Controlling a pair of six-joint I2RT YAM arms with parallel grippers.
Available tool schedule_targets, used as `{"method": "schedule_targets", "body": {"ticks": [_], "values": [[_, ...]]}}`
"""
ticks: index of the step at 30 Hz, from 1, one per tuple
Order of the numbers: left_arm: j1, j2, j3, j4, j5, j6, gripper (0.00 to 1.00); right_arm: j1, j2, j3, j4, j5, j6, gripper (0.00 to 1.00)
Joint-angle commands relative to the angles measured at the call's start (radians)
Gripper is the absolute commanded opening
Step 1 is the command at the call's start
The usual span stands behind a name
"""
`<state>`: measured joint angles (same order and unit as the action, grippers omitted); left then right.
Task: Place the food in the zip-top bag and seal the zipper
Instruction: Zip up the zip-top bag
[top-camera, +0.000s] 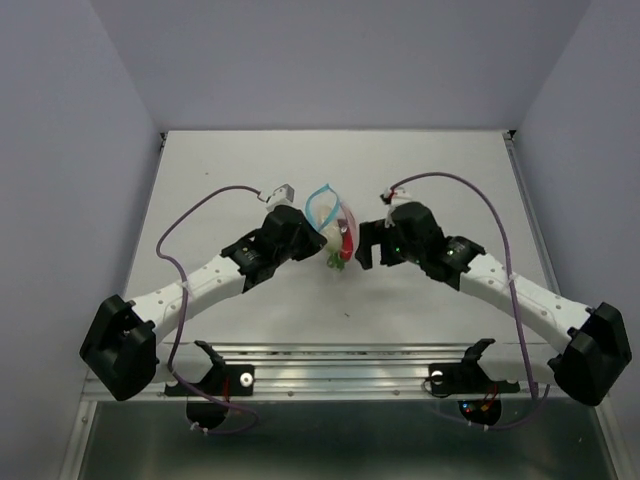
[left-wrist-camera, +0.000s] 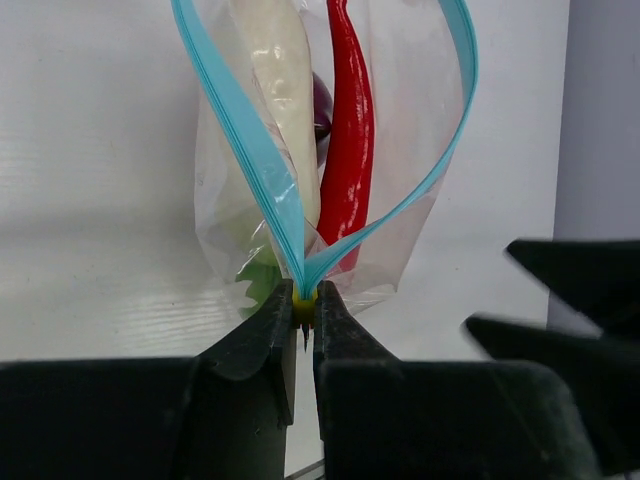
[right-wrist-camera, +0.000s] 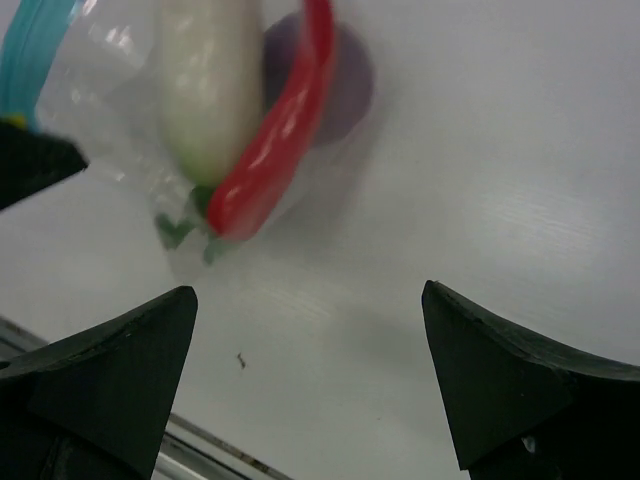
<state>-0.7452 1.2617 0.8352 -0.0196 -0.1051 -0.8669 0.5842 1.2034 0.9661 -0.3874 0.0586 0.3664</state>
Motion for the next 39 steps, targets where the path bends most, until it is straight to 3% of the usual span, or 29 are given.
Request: {"method": "schedule_targets", "body": {"ticks": [1,6,11,20,23,26,29,39], "values": [[0.0,-0.027,0.022,-0.008,-0.034,-0.121,0.0,0.224,-0.021,-0.058,0.136,0.116,0.003,1.0],[-0.006,-0.028,0.012,0.006,-0.038,-0.167,0.0,0.328,0.002,-0.196,0.34,0.204,0.075,1.0],[-0.011,-0.018,0.019,0.006,-0.029,-0.178,0.0,0.407,0.109,-0.202,0.413,0.269,0.112,0.97],[-0.014,-0.002,0.036,0.012,0.027,-0.15,0.0,0.437,0.225,-0.202,0.539,0.411,0.206,0.64],[-0.014,-0.01,0.031,0.013,0.036,-0.139,0.0,0.437,0.243,-0.204,0.544,0.458,0.236,0.48],[-0.014,-0.002,0.039,0.038,0.054,-0.127,0.0,0.437,0.249,-0.219,0.562,0.486,0.261,0.21],[-0.014,0.005,0.044,0.046,0.071,-0.116,0.0,0.437,0.262,-0.225,0.552,0.498,0.278,0.03],[0.013,-0.001,0.177,-0.014,0.033,-0.006,0.0,0.437,0.268,-0.36,0.548,0.417,0.333,0.01]]}}
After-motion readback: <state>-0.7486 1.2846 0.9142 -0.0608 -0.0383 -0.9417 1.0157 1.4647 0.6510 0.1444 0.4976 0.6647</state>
